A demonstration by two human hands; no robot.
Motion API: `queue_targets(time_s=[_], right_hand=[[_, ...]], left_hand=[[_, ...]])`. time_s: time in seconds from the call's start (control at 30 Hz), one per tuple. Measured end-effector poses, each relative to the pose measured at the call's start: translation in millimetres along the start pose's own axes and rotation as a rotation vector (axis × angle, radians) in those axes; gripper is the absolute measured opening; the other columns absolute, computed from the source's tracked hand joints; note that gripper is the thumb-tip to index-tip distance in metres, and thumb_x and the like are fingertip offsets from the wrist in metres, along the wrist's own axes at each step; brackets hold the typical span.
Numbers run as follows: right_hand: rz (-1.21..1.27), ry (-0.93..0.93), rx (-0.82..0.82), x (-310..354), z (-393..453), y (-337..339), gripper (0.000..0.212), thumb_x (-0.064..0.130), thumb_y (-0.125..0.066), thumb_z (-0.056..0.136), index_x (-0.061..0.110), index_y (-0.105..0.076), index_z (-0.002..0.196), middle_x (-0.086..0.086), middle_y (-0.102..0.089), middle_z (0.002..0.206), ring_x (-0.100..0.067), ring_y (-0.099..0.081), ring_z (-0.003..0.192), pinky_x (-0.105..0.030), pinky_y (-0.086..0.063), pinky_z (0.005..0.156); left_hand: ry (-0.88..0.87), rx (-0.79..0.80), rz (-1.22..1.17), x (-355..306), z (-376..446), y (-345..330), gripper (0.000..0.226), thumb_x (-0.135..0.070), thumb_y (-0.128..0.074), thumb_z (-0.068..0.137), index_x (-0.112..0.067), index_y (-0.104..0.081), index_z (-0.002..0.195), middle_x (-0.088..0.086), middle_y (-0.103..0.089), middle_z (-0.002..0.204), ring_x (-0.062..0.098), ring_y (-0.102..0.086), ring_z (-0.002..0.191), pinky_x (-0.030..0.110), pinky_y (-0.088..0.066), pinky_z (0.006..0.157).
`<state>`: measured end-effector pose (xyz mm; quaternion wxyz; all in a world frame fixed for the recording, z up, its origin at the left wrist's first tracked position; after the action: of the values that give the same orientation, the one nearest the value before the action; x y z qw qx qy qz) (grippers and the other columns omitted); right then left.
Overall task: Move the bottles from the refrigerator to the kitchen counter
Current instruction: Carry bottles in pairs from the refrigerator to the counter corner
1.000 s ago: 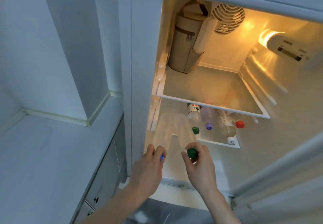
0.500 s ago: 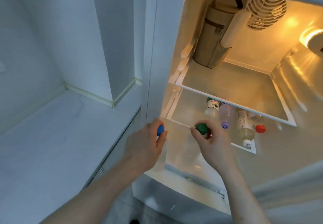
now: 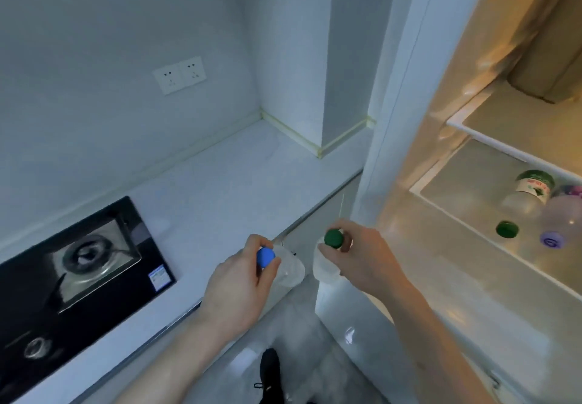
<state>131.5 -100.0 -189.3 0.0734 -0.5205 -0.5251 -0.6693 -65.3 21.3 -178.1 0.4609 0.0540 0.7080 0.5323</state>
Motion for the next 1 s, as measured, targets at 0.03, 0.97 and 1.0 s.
queue_targets(time_s=[0.03, 0.97, 1.0], right_hand=[[0.015, 0.021, 0.026, 10, 1, -10, 0.011, 0.034, -0.074, 0.086, 0.037, -0.064, 0.088, 0.003, -0.062, 0.072, -0.022, -0.064, 0.061, -0.044, -0.058, 0.067], [-0.123, 0.718, 0.674, 348, -186, -383, 0.011, 0.043, -0.075, 0.088, 0.046, -0.068, 0.096, 0.009, -0.062, 0.077, -0.008, -0.057, 0.066, -0.031, -0.052, 0.066], [-0.122, 0.728, 0.689, 357, -196, -396, 0.012, 0.044, -0.076, 0.088, 0.047, -0.068, 0.096, 0.009, -0.063, 0.078, -0.009, -0.058, 0.066, -0.033, -0.055, 0.066]], left_hand=[[0.029, -0.029, 0.003, 10, -8, 9, 0.009, -0.044, -0.050, 0.102, -0.037, -0.045, 0.105, -0.007, -0.052, 0.061, 0.011, -0.051, 0.058, 0.026, -0.035, 0.054], [0.667, -0.557, -0.008, 290, -376, 251, 0.012, -0.048, -0.053, 0.098, -0.039, -0.047, 0.100, -0.008, -0.055, 0.066, 0.010, -0.054, 0.067, 0.025, -0.037, 0.057], [0.684, -0.565, 0.001, 298, -389, 258, 0.012, -0.048, -0.053, 0.098, -0.039, -0.047, 0.101, -0.008, -0.056, 0.068, 0.011, -0.054, 0.068, 0.025, -0.038, 0.057]])
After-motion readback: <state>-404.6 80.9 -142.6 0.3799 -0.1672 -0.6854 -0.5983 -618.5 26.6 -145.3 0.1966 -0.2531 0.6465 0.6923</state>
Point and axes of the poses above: each hand's wrist, its own z-axis towards the middle knuckle, its own y-axis out of the back of the hand, x = y × z, the point moved 9 cm from there along z, towards the middle knuckle
